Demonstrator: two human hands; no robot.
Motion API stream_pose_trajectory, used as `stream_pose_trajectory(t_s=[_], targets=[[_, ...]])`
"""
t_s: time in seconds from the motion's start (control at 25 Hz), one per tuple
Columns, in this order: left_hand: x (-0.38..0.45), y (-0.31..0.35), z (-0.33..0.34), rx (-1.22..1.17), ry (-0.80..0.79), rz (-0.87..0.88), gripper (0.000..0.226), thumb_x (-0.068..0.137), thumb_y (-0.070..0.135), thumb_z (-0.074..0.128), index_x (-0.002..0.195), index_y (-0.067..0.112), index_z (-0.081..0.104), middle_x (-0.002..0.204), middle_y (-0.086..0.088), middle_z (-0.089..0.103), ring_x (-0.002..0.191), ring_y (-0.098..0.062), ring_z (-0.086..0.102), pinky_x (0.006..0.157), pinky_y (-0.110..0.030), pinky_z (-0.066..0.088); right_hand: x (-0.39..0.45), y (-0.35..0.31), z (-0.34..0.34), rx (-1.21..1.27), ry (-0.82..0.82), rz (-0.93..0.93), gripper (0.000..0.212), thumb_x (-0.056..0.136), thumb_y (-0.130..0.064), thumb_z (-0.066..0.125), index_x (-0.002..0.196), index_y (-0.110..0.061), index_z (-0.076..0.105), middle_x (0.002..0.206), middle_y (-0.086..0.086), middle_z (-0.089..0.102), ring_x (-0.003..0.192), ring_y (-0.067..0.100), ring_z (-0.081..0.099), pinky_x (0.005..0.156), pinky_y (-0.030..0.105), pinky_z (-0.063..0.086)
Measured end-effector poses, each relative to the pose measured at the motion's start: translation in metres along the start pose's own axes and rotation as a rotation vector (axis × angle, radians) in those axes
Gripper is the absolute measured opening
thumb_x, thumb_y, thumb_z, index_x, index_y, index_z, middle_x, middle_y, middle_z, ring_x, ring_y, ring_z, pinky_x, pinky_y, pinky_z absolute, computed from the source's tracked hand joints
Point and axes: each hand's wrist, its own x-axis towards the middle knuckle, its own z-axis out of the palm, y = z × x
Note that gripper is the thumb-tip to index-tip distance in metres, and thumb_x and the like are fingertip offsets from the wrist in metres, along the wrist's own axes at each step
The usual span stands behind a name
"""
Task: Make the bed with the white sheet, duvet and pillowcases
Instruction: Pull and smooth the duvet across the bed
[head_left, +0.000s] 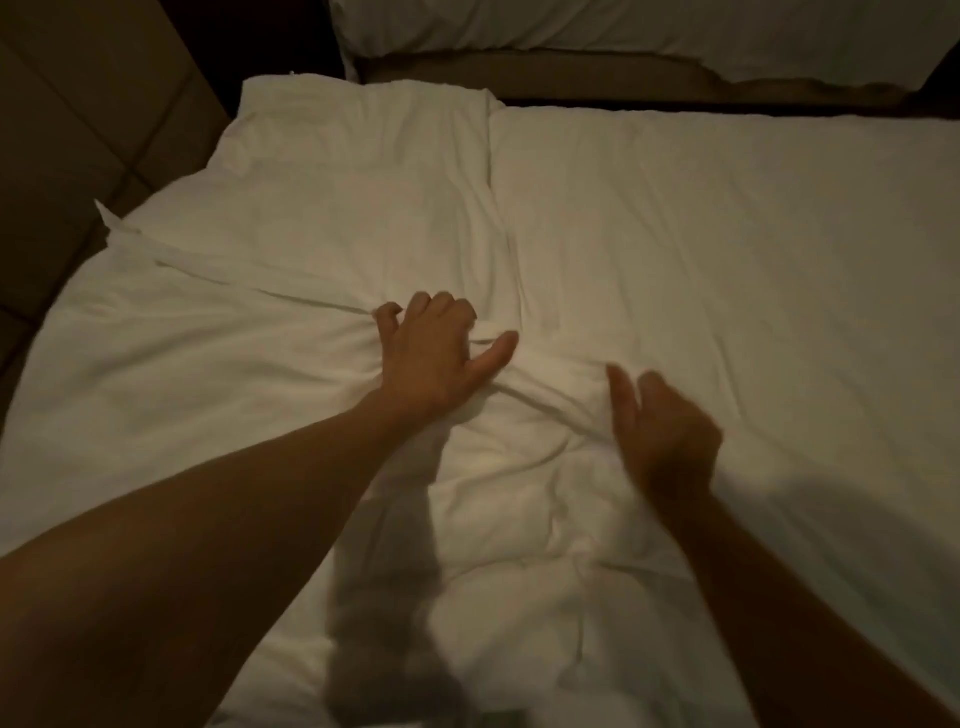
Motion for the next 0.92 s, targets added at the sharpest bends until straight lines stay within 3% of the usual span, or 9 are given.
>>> stream_pose_trajectory(t_s=[0.12,0.2,0.4,0.52,0.64,0.76,0.92], targets=[[0.042,0.022,0.001,-0.032,0.112,-0.073,0.050,0.090,0.070,0.033,0.087,0.025,0.053,0.095,0.004,0.054,0.106,-0.024,0.051,0.099,-0.049,0.026,0.105,0.025,-0.008,-0.009,-0.032,-0.139,0.061,0.104,-0.052,0.035,0.065,-0.008,0.054,0.056,0.020,0.057,0.052,0.040,0.059,0.052,0.033,0.033],[0.068,0.030,0.008,0.005,0.100,-0.115,0.057,0.093,0.069,0.033,0.092,0.020,0.061,0.099,0.000,0.059,0.106,-0.026,0.051,0.099,-0.050,0.026,0.145,0.032,0.005,0.006,-0.093,-0.184,0.065,0.104,-0.054,0.030,0.068,-0.009,0.058,0.057,0.019,0.056,0.054,0.040,0.057,0.055,0.036,0.036],[0.081,0.003,0.072,0.169,-0.007,-0.133,0.064,0.092,0.072,0.033,0.097,0.016,0.064,0.103,-0.004,0.062,0.108,-0.028,0.052,0.103,-0.053,0.025,0.111,0.040,0.100,-0.053,-0.376,-0.161,0.064,0.105,-0.052,0.026,0.091,-0.005,0.066,0.077,0.024,0.065,0.071,0.043,0.063,0.065,0.038,0.035],[0.062,-0.016,0.113,0.219,0.004,-0.113,0.063,0.092,0.071,0.037,0.096,0.015,0.067,0.098,-0.005,0.064,0.103,-0.029,0.054,0.100,-0.050,0.026,0.077,0.043,0.144,-0.048,-0.517,-0.182,0.060,0.106,-0.050,0.023,0.093,-0.007,0.062,0.079,0.021,0.063,0.072,0.041,0.060,0.065,0.038,0.035],[0.059,-0.021,0.133,0.239,0.039,-0.105,0.062,0.092,0.069,0.037,0.101,0.017,0.069,0.100,-0.005,0.065,0.105,-0.030,0.054,0.101,-0.049,0.025,0.062,0.048,0.166,-0.038,-0.439,-0.207,0.061,0.107,-0.049,0.024,0.090,-0.004,0.061,0.077,0.023,0.062,0.069,0.043,0.060,0.064,0.040,0.037],[0.060,-0.016,0.135,0.269,0.028,-0.111,0.061,0.093,0.067,0.035,0.104,0.017,0.069,0.103,-0.005,0.065,0.107,-0.030,0.053,0.102,-0.049,0.024,0.058,0.051,0.169,-0.041,-0.473,-0.187,0.062,0.107,-0.049,0.021,0.093,-0.003,0.061,0.084,0.021,0.064,0.076,0.042,0.060,0.066,0.041,0.038],[0.055,-0.015,0.127,0.323,0.081,-0.078,0.057,0.098,0.059,0.033,0.098,0.013,0.068,0.099,-0.008,0.066,0.102,-0.032,0.054,0.101,-0.052,0.029,0.046,0.055,0.140,-0.090,-0.434,-0.228,0.052,0.106,-0.043,0.027,0.106,-0.003,0.059,0.101,0.022,0.060,0.093,0.039,0.053,0.082,0.047,0.038]])
